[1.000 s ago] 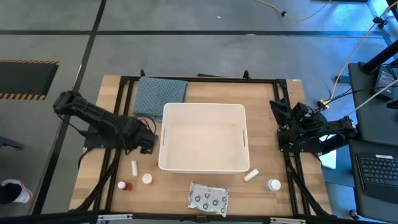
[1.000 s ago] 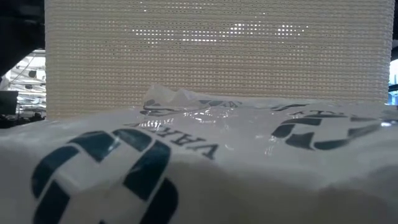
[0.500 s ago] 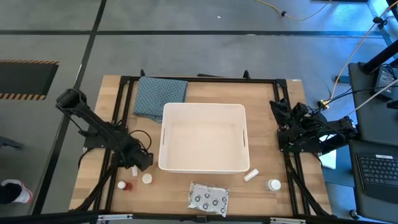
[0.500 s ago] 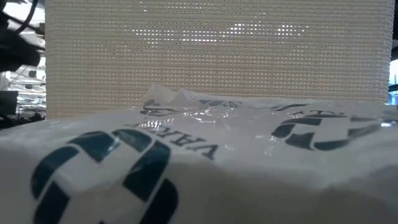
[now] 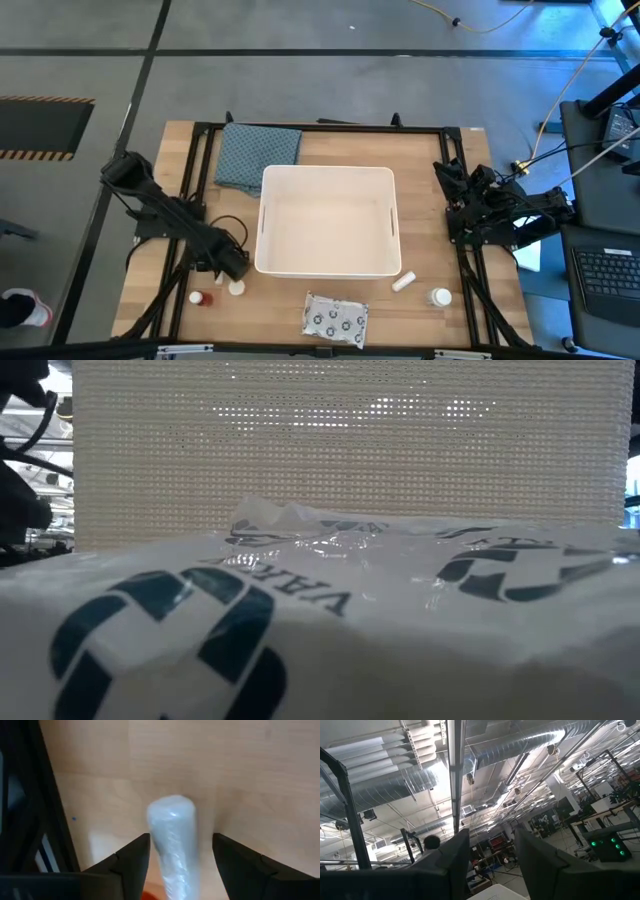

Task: Pick & place medical supplies in basket/bin
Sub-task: Put the left white rolled gauze into the white basket

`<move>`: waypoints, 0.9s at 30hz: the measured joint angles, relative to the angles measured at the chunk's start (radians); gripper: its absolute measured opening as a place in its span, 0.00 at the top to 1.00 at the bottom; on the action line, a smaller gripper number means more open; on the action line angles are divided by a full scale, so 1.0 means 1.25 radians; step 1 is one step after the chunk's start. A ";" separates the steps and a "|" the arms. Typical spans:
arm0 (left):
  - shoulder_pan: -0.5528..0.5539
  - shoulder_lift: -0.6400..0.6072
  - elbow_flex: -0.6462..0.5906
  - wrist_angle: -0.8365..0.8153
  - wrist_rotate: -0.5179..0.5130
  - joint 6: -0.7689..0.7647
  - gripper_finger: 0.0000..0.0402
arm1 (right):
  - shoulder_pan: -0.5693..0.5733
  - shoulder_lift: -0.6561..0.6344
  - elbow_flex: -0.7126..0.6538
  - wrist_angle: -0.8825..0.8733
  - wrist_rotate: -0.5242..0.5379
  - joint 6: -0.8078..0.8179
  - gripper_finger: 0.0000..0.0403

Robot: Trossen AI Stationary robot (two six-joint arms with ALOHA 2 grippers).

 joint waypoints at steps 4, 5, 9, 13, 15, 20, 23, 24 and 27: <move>0.001 0.017 0.004 0.000 0.007 0.034 0.56 | 0.000 0.000 0.000 0.000 0.000 0.000 0.60; 0.001 0.017 0.003 0.000 0.003 0.038 0.58 | 0.000 0.000 0.000 0.000 0.000 -0.001 0.60; 0.000 0.010 0.002 0.002 -0.015 0.046 0.70 | 0.000 0.000 0.000 0.000 0.000 -0.001 0.60; -0.001 -0.011 -0.002 -0.020 -0.037 0.060 0.83 | 0.000 0.000 0.000 0.000 0.000 -0.002 0.60; -0.001 -0.036 -0.002 -0.025 -0.064 0.060 0.87 | 0.000 0.000 0.000 0.000 0.000 -0.002 0.60; 0.000 -0.156 -0.001 -0.063 -0.162 0.053 0.88 | 0.000 0.000 0.000 0.000 0.000 -0.002 0.60; 0.000 -0.249 0.036 -0.125 -0.269 0.054 0.86 | 0.000 0.000 0.000 0.000 0.000 -0.002 0.60; 0.000 -0.281 0.054 -0.156 -0.310 0.058 0.85 | 0.000 0.000 0.000 0.000 0.000 -0.002 0.60; 0.000 -0.365 0.131 -0.261 -0.462 0.100 0.86 | 0.000 0.000 0.000 0.000 0.000 -0.002 0.60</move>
